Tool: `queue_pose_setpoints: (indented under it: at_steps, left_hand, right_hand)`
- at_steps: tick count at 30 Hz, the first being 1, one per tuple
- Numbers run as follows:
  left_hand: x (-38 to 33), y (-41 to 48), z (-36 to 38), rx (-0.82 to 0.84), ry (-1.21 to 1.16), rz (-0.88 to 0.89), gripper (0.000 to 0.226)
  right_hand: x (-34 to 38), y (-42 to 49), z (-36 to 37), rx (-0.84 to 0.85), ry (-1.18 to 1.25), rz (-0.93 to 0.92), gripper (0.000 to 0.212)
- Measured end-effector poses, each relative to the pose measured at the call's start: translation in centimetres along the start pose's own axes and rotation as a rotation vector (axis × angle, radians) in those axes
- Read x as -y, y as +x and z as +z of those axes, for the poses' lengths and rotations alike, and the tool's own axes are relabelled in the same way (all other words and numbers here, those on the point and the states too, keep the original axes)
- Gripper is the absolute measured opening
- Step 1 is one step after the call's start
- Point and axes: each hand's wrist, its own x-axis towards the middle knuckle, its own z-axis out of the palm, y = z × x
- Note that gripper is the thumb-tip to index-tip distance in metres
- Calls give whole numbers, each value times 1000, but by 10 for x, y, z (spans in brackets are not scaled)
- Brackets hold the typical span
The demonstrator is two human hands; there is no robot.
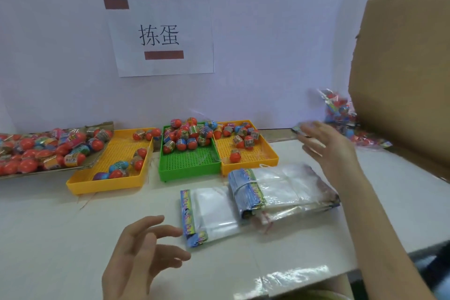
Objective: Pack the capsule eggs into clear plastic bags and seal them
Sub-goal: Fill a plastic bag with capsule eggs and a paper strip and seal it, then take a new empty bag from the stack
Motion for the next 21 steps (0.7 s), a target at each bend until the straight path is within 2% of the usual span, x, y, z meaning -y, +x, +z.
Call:
queue_pose_setpoints:
  at_steps: [3, 8, 10, 12, 19, 21]
  left_hand:
    - [2, -1, -1, 14, 31, -9, 51]
    - [0, -3, 1, 22, 48, -10, 50]
    - [0, -2, 1, 19, 46, -27, 50]
    - [0, -1, 1, 14, 50, -34, 49]
    - [0, 0, 2, -5, 84, -71, 45]
    - [3, 1, 4, -19, 138, -90, 42]
  right_hand:
    - [-16, -27, 8, 98, -393, -90, 23]
    - [-23, -70, 40, 443, -916, -339, 15]
    - [-28, -80, 50, 568, -1070, -279, 30]
    - [-36, -84, 56, 607, -1258, -287, 47]
    - [-41, -80, 48, 518, -1092, -320, 38]
    - [-42, -82, 48, 456, -1123, -372, 37]
